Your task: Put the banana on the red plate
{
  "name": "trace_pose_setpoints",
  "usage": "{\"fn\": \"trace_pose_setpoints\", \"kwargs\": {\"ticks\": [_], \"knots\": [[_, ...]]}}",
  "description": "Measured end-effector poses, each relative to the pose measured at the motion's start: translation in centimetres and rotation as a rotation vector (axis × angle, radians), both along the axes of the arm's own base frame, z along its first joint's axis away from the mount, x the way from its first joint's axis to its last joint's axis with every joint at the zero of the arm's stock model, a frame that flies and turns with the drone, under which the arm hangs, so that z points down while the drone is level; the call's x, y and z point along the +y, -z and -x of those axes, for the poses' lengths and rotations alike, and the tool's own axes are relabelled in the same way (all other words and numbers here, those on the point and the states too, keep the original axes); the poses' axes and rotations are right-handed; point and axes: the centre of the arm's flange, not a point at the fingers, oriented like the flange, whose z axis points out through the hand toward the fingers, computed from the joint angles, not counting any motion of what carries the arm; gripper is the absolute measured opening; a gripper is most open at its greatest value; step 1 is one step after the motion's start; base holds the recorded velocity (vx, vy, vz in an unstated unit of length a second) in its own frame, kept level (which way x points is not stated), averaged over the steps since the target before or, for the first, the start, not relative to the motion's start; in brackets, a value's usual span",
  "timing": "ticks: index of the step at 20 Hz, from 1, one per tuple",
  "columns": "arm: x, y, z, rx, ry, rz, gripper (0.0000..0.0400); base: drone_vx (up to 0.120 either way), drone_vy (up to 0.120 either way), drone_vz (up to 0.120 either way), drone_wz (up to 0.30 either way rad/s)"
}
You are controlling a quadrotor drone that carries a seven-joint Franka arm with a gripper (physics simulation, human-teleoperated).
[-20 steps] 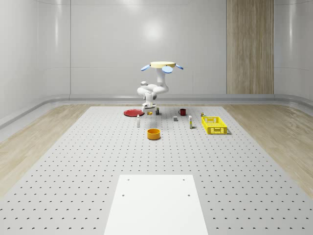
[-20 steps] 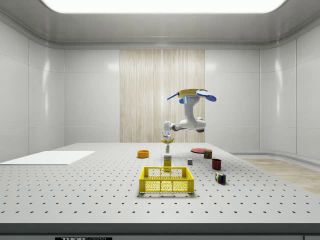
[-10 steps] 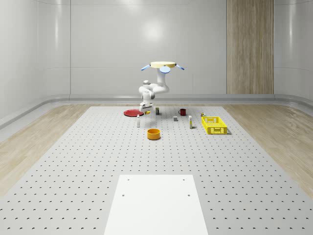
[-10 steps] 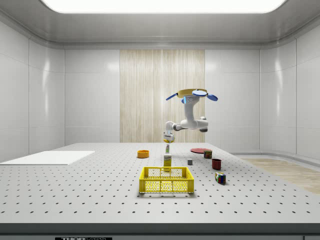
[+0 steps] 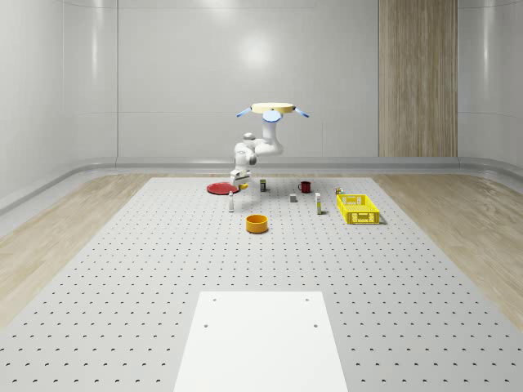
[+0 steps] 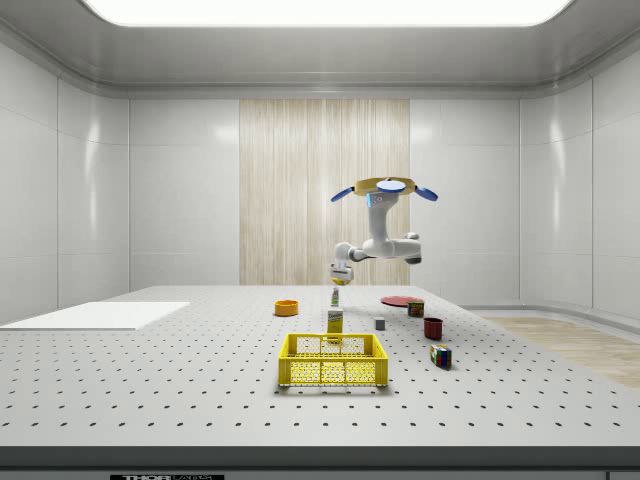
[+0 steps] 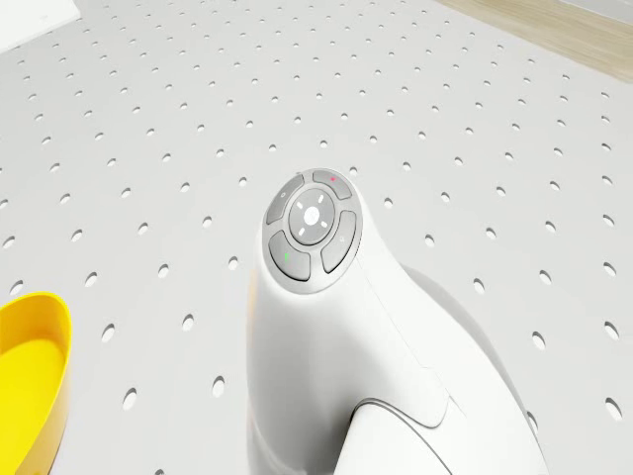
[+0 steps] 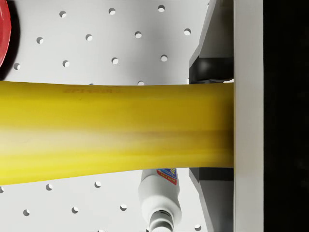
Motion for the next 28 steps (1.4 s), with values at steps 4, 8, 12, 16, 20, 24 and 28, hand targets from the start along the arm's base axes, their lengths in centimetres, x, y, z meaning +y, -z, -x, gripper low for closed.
{"fn": "trace_pose_setpoints", "kwargs": {"ticks": [4,8,12,16,20,24,28], "knots": [[0.0,0.0,0.0,0.0,0.12,0.0,0.019,0.0,0.0,0.0,-0.3],[0.0,0.0,0.0,-0.001,0.24,0.0,0.019,0.0,0.0,0.0,-0.3],[-0.01,0.0,0.0,-0.001,0.361,0.0,0.019,0.0,0.0,0.0,-0.3],[-0.01,0.01,0.0,-0.002,0.481,0.0,0.019,0.0,0.0,0.0,-0.3],[-0.01,0.01,0.01,-0.002,0.601,0.0,0.019,0.0,0.0,0.0,-0.3],[-0.02,0.01,0.01,-0.003,0.721,0.0,0.019,0.0,0.0,0.0,-0.3],[-0.02,0.01,0.01,-0.003,0.842,-0.001,0.019,0.0,0.0,0.0,-0.3]]}}
